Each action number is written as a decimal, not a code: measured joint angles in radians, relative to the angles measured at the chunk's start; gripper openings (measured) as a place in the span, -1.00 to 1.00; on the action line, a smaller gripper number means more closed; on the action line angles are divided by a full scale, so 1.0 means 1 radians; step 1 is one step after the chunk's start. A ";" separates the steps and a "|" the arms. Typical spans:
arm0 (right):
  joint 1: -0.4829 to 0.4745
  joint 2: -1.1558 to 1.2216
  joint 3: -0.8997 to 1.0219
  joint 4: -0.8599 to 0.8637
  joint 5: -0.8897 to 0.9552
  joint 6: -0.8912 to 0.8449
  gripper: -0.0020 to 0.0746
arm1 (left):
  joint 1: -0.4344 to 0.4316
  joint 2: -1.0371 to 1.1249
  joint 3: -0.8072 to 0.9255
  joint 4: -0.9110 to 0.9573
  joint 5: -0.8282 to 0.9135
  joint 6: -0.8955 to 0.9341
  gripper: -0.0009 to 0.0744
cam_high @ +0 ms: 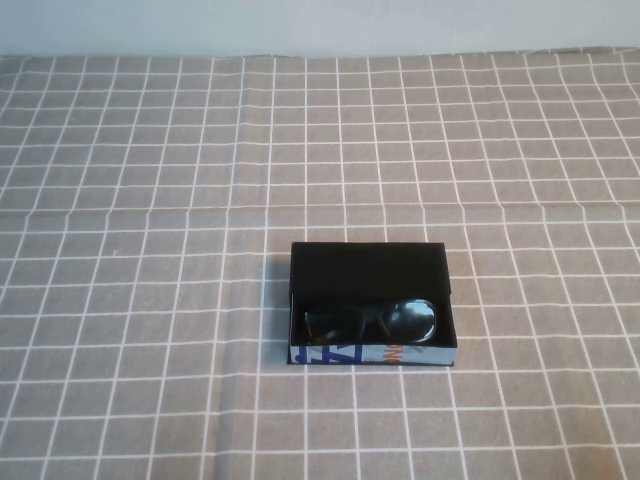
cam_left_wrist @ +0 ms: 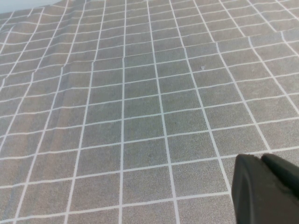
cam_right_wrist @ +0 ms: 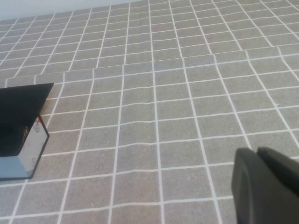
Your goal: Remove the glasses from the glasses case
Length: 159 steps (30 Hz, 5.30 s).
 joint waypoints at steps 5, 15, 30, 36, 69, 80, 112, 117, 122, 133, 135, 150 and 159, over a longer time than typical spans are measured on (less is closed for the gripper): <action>0.000 0.000 0.000 0.155 0.000 0.000 -1.00 | 0.000 0.000 0.000 0.000 0.000 0.000 -0.99; 0.000 0.000 0.000 0.705 -0.080 0.000 -1.00 | 0.000 0.000 0.000 0.000 0.000 0.000 -0.99; 0.000 0.000 0.000 0.803 -0.118 -0.002 -1.00 | 0.000 0.000 0.000 0.000 0.000 0.000 -0.99; 0.000 0.037 -0.141 0.548 0.063 -0.002 -1.00 | 0.000 0.000 0.000 0.000 0.000 0.000 -0.99; 0.381 1.490 -1.375 0.159 0.809 -0.967 -1.00 | 0.000 0.000 0.000 0.000 0.000 0.000 -0.99; 0.623 1.814 -1.538 -0.028 0.730 -0.970 -0.91 | 0.000 0.000 0.000 0.000 0.000 0.000 -0.99; 0.631 2.013 -1.554 -0.050 0.601 -0.972 -0.14 | 0.000 0.000 0.000 0.000 0.000 0.000 -0.99; 0.631 2.036 -1.554 -0.048 0.599 -0.972 -0.16 | 0.000 0.000 0.000 0.000 0.000 0.000 -0.99; 0.631 2.044 -1.556 -0.042 0.601 -0.972 -0.48 | 0.000 0.000 0.000 0.000 0.000 0.000 -0.99; 0.631 2.046 -1.809 -0.063 0.873 -0.758 -0.80 | 0.000 0.000 0.000 0.000 0.000 0.000 -0.99; 0.629 2.034 -1.852 -0.067 0.890 -0.675 -0.80 | 0.000 0.000 0.000 0.000 0.000 0.000 -0.99; 0.380 1.632 -1.493 -0.037 0.890 0.042 -0.80 | 0.000 0.000 0.000 0.000 0.000 0.000 -0.99; 0.357 1.529 -1.114 -0.144 0.569 0.244 -0.80 | 0.000 0.000 0.000 0.000 0.000 0.000 -0.99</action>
